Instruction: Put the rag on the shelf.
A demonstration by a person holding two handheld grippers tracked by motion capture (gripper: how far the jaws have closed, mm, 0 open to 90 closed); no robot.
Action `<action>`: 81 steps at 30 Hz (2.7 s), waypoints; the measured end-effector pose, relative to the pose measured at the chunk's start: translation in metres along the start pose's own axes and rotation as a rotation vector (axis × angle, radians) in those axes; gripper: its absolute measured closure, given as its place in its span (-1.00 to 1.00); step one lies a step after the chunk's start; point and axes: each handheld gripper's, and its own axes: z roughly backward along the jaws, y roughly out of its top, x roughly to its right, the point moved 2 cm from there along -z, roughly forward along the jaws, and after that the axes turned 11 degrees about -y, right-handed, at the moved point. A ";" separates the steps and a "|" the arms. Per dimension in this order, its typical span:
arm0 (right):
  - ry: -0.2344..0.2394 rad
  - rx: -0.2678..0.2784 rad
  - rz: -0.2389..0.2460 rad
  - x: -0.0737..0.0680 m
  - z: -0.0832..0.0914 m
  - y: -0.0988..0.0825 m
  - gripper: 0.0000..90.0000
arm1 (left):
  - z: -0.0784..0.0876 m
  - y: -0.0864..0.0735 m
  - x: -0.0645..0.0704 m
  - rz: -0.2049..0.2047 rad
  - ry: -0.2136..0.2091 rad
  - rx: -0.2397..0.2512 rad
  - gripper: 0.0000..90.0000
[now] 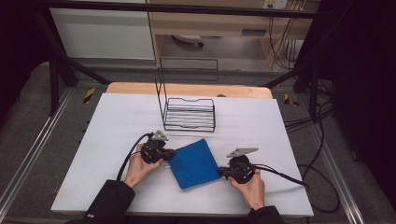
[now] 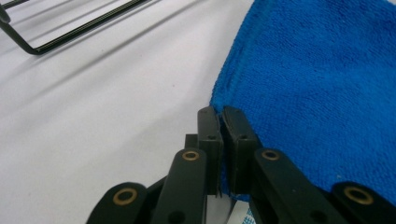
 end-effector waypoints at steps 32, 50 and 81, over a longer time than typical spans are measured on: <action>0.085 0.178 0.118 -0.023 0.008 0.002 0.16 | 0.017 -0.039 0.048 0.031 0.079 0.033 0.73; 0.057 0.116 0.200 -0.073 -0.013 -0.019 0.79 | 0.017 -0.038 0.047 0.065 0.049 0.030 0.89; 0.132 0.023 0.306 -0.024 0.017 -0.019 0.56 | 0.043 -0.039 0.042 0.012 0.052 0.119 -0.18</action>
